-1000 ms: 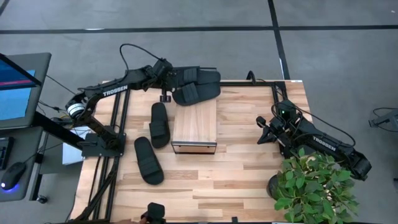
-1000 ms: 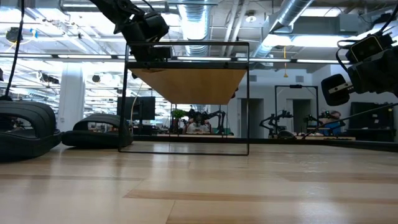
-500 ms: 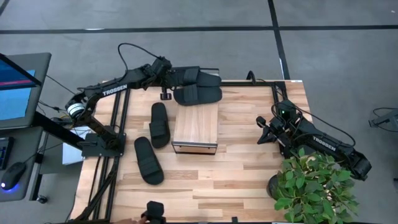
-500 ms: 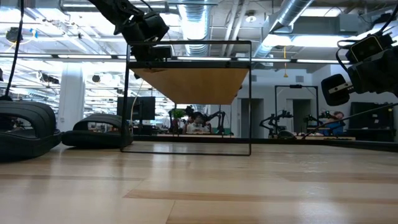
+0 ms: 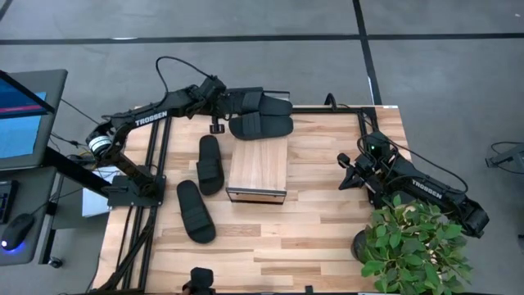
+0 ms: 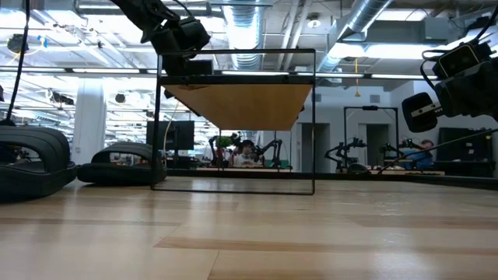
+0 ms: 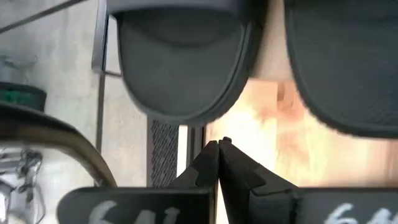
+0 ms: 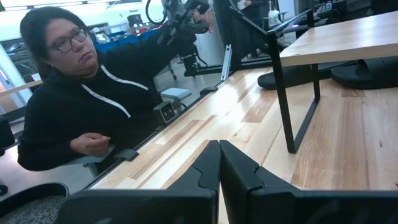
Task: Pick and place slides into the shelf
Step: Adjust the black slides on the shelf
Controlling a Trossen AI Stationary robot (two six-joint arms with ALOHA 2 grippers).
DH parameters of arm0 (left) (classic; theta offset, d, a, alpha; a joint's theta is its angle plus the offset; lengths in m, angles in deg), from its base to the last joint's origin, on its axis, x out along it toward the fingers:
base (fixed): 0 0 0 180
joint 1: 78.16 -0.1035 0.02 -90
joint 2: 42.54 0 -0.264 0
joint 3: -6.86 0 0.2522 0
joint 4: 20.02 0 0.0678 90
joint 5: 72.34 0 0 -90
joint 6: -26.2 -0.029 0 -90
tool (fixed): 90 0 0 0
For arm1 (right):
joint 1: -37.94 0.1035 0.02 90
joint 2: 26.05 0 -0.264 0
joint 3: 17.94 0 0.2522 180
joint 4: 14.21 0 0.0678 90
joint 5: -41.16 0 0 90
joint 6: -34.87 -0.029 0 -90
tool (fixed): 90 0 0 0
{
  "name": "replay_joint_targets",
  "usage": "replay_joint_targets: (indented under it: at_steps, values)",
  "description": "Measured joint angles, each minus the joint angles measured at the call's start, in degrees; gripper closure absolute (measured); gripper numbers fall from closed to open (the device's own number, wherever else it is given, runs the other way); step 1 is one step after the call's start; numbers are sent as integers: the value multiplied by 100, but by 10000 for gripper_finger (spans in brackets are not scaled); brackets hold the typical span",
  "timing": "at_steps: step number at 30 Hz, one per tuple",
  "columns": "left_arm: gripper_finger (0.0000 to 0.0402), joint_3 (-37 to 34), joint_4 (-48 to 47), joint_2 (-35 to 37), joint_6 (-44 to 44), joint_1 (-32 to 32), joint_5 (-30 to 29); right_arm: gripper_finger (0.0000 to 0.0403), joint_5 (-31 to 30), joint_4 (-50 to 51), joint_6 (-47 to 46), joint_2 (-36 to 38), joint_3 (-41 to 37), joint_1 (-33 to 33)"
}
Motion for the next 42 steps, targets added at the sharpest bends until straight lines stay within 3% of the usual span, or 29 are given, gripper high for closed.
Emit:
replay_joint_targets:
  at_steps: [6,10,13,17,19,25,30,42]
  values:
    - [401,0,-145,76,-91,75,-461,403,0,0,0,0,0,0]
    - [401,0,-387,428,-116,118,-438,403,0,0,0,1,0,1]
    - [401,0,-489,914,-53,169,85,403,0,0,0,0,0,1]
    - [401,2,-638,1568,238,251,1397,403,0,0,0,2,0,0]
    - [401,4,-862,1690,313,360,1656,403,0,0,0,0,0,0]
    - [401,-276,-1012,1615,324,915,1717,403,0,0,2,0,0,0]
    - [401,-462,-863,1611,274,1316,1338,403,0,0,1,1,0,0]
    - [401,-636,-733,1209,382,1477,1384,403,0,0,0,2,0,1]
